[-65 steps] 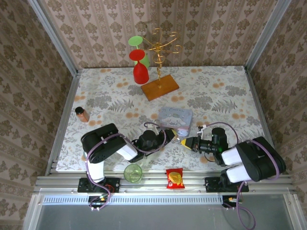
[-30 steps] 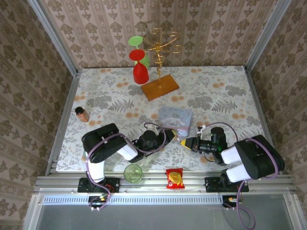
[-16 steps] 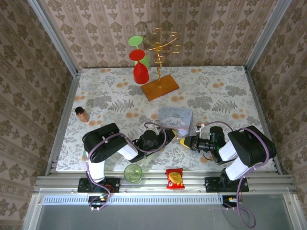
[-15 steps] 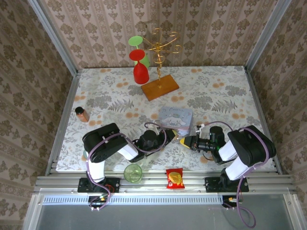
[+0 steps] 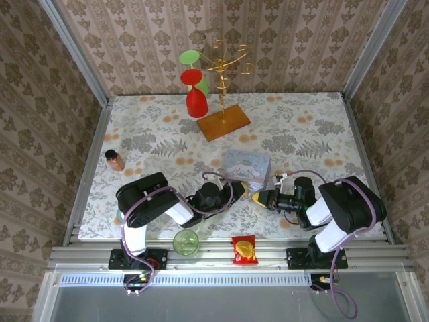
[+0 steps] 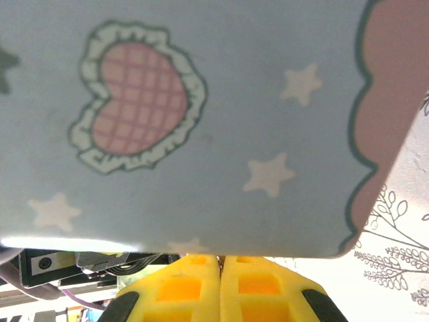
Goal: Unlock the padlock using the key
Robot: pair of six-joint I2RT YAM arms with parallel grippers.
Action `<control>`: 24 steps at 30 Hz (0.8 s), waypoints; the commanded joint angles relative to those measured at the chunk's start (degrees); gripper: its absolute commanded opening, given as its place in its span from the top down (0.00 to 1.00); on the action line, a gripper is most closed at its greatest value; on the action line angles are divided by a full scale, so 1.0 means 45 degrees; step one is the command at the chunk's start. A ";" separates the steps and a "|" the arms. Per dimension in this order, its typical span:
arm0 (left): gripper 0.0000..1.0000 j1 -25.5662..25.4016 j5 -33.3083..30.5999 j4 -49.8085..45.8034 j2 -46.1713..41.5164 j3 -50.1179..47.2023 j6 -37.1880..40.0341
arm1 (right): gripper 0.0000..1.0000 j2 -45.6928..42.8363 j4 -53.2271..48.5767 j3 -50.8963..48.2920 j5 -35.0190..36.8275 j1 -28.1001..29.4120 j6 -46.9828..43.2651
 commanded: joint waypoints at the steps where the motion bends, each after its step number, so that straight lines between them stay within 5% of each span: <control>1: 1.00 0.0093 0.0049 0.1051 -0.0151 0.0055 -0.0178 | 1.00 -0.0581 -0.0694 -0.0178 -0.0005 -0.0023 -0.0527; 24: 1.00 -0.0167 -0.0285 0.1110 -0.0109 0.0052 -0.0356 | 1.00 -0.2957 -0.3276 -0.0067 0.0421 0.0064 -0.1262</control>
